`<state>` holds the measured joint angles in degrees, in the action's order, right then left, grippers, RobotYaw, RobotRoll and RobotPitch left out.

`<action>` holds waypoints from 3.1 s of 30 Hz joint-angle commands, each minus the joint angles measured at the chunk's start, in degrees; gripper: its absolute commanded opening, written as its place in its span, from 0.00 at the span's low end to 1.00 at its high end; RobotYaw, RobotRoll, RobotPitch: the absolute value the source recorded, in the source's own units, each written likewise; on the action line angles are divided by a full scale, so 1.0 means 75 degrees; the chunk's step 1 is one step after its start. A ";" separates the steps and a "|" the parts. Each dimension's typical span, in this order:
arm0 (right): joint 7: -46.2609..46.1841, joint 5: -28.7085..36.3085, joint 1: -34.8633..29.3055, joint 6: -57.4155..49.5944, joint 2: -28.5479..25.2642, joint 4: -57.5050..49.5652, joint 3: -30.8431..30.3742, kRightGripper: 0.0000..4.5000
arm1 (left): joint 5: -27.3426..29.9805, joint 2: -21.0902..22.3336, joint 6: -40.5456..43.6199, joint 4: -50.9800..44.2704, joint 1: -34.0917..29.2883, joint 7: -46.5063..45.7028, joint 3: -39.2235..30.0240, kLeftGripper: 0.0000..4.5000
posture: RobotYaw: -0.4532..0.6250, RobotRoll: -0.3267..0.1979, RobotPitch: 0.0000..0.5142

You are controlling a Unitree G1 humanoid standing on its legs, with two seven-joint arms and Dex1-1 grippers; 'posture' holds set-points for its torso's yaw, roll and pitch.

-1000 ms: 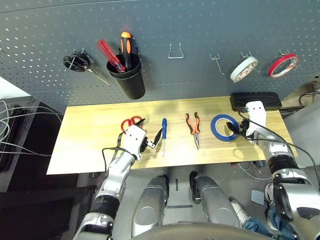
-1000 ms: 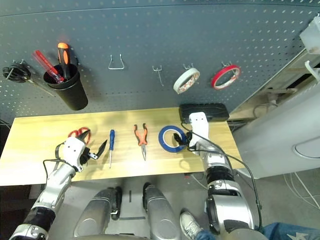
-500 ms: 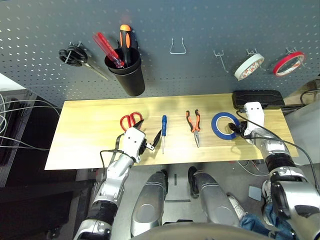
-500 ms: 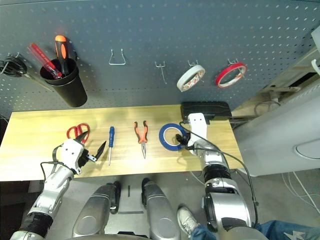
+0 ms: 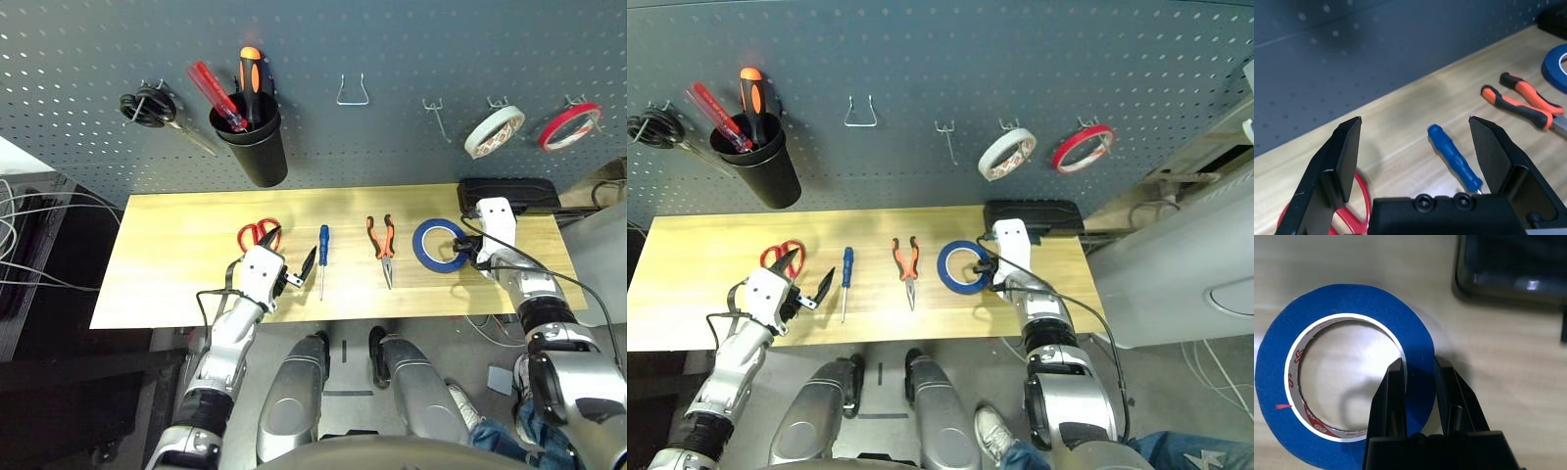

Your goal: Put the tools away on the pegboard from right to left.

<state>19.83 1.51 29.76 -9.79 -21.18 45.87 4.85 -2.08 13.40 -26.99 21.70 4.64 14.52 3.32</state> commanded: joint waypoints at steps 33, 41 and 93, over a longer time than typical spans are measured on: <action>0.0731 -0.0013 -0.1944 0.2879 -0.0381 -0.5470 -0.0347 0.16 | 0.0264 -0.0035 -0.0268 -0.0183 0.0243 0.0127 -0.0135 1.00 | 0.48 0.62 0.46; 0.0681 -0.0019 -0.1754 0.3404 -0.0403 -0.5643 -0.0351 0.16 | 0.0284 -0.0021 -0.0316 -0.0129 0.0343 0.0185 -0.0143 1.00 | 0.48 0.62 0.46; -0.1626 -0.1355 0.1150 0.4277 0.0041 -0.1599 -0.0448 0.16 | 0.0210 -0.0095 -0.0282 -0.0132 0.0501 0.0138 -0.0127 1.00 | 0.52 0.62 0.48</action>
<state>7.76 -8.15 38.35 21.26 -20.98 31.92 1.97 0.00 12.69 -29.34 20.18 9.57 15.62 2.38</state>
